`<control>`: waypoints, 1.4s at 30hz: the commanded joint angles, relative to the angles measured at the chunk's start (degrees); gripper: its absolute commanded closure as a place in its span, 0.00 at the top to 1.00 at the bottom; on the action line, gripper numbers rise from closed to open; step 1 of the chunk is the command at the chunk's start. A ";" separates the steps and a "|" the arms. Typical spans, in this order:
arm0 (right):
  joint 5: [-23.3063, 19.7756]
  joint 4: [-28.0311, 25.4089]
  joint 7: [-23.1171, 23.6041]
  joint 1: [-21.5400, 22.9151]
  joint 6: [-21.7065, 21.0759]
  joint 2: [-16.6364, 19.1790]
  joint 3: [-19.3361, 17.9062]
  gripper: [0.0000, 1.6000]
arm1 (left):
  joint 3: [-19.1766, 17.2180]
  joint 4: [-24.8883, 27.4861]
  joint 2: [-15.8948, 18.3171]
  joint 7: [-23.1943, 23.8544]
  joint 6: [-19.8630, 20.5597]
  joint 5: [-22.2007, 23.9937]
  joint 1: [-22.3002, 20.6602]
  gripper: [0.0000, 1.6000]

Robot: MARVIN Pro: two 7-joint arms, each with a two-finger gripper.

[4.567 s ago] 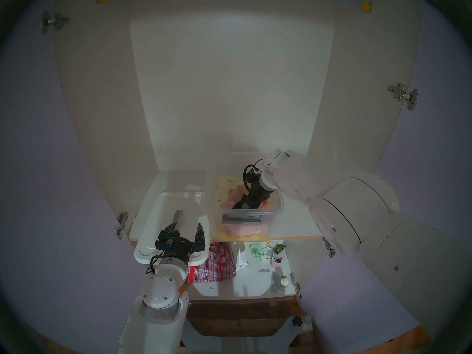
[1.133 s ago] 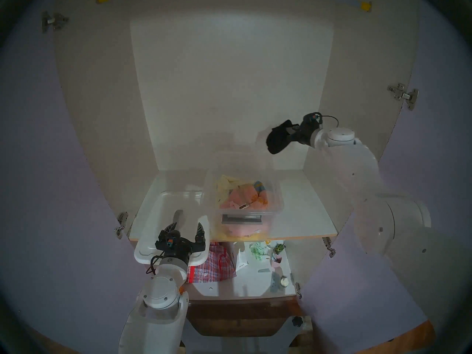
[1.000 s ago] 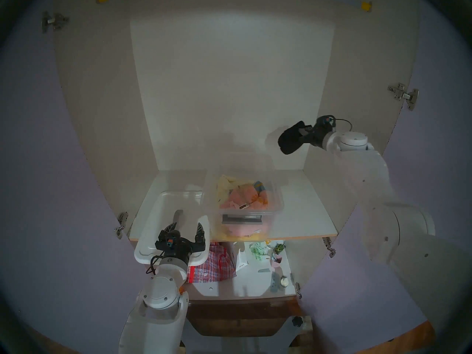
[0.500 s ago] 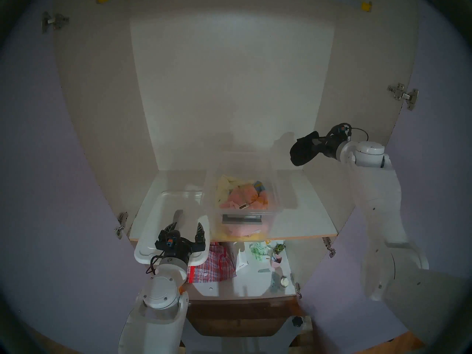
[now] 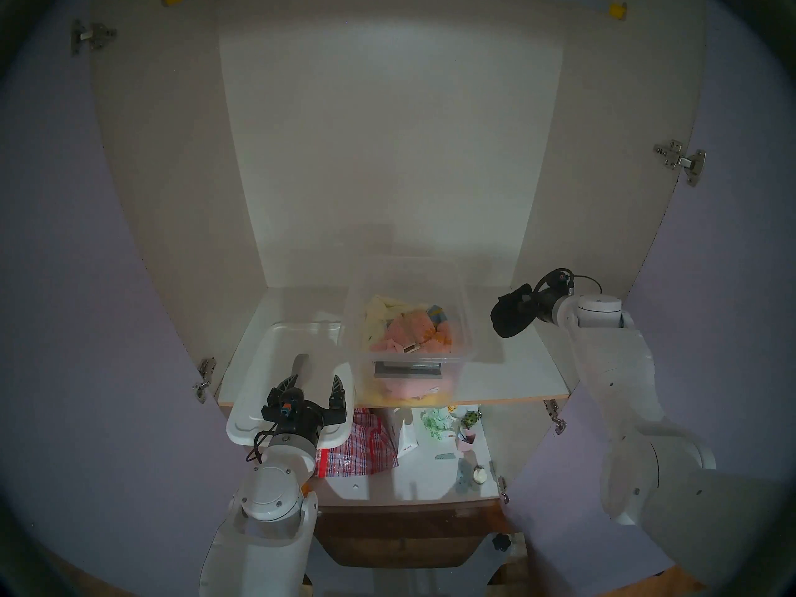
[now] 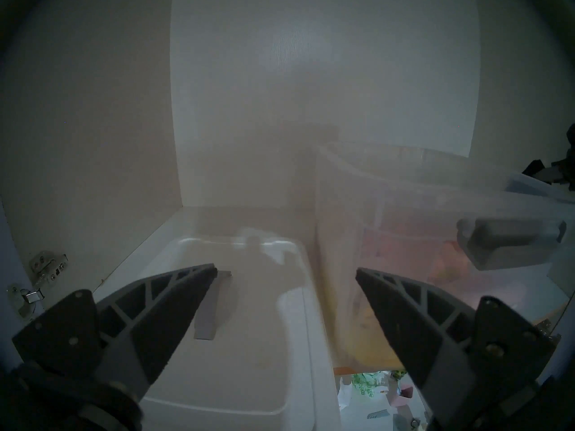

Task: Take socks out of the storage bin, place them on top of the cabinet, and put the lid back on the bin

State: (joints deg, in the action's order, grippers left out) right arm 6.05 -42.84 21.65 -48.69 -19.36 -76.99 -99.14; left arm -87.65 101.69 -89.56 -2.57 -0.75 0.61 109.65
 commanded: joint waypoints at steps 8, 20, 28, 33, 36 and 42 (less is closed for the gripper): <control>1.45 14.78 -6.58 13.40 6.99 -0.63 0.43 0.00 | 0.13 1.42 0.02 0.20 -0.39 0.09 -0.56 1.00; 3.44 32.49 -9.57 21.44 8.47 0.82 1.53 0.16 | 0.14 1.25 0.00 0.11 -0.39 0.05 -0.64 1.00; 2.71 32.42 -11.25 22.53 9.81 -0.51 0.34 1.00 | 0.15 1.30 0.02 0.11 -0.41 0.07 -0.62 1.00; 3.17 31.94 -11.85 22.02 12.47 -0.82 0.82 1.00 | 0.16 1.36 0.03 0.13 -0.41 0.08 -0.60 1.00; 3.19 32.12 -12.05 22.00 13.44 -0.84 0.83 1.00 | 0.16 1.39 0.04 0.14 -0.41 0.09 -0.58 1.00; 3.23 32.51 -12.21 22.08 14.49 -0.83 0.83 1.00 | 0.16 1.41 0.05 0.14 -0.40 0.10 -0.57 1.00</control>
State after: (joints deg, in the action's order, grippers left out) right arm 9.18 -9.12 9.63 -28.63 -7.13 -77.84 -98.45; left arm -87.61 101.56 -89.55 -2.68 -0.75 0.61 109.59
